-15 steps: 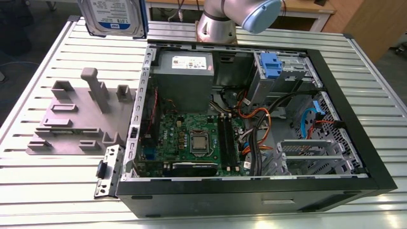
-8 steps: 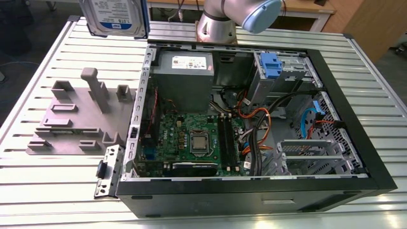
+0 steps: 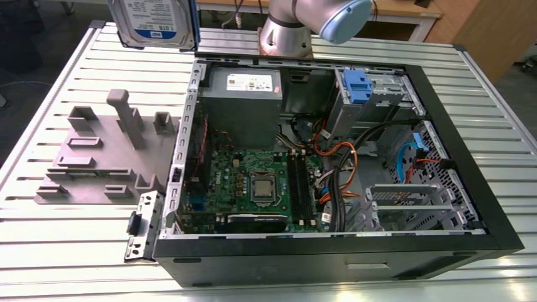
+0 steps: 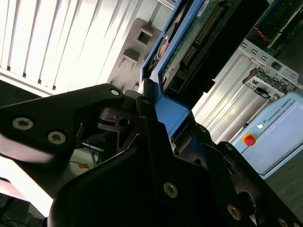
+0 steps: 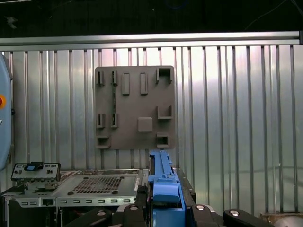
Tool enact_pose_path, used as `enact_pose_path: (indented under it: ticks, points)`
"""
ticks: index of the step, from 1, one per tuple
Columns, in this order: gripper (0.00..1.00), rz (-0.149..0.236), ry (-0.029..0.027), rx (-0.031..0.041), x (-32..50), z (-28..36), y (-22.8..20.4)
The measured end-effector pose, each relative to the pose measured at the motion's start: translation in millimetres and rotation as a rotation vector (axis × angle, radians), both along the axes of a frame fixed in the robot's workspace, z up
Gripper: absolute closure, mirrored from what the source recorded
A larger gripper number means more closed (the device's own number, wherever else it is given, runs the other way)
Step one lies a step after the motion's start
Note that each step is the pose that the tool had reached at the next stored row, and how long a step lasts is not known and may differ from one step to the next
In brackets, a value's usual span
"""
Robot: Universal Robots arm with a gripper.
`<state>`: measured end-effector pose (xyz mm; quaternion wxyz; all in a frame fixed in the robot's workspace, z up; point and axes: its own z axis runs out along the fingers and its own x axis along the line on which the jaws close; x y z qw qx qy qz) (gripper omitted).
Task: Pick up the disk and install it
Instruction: 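Pick up the disk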
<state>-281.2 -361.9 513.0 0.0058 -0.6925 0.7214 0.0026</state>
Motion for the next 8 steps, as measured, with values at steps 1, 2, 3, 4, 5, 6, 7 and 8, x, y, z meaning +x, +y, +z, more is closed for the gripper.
enact_pose_path:
  ticks: [1,2,3,4,5,6,7,8]
  points:
    - [0.64,0.0,0.0,0.0,0.1,0.0,0.0]
    - [0.64,0.0,0.0001,0.0,0.2,0.0,0.0]
    - [0.64,0.0,0.0,0.0,0.2,0.0,0.0]
    - [0.64,0.0,0.0,0.0,0.3,0.0,-0.5]
    - [0.64,0.0,-0.0001,0.0,0.3,0.0,-1.3]
    - [0.64,0.0,-0.0001,0.0,0.2,-0.1,-2.4]
    - [0.64,0.0,0.0001,0.0,0.2,0.0,-3.7]
    - [0.64,0.0,0.0001,0.0,0.2,0.0,-5.3]
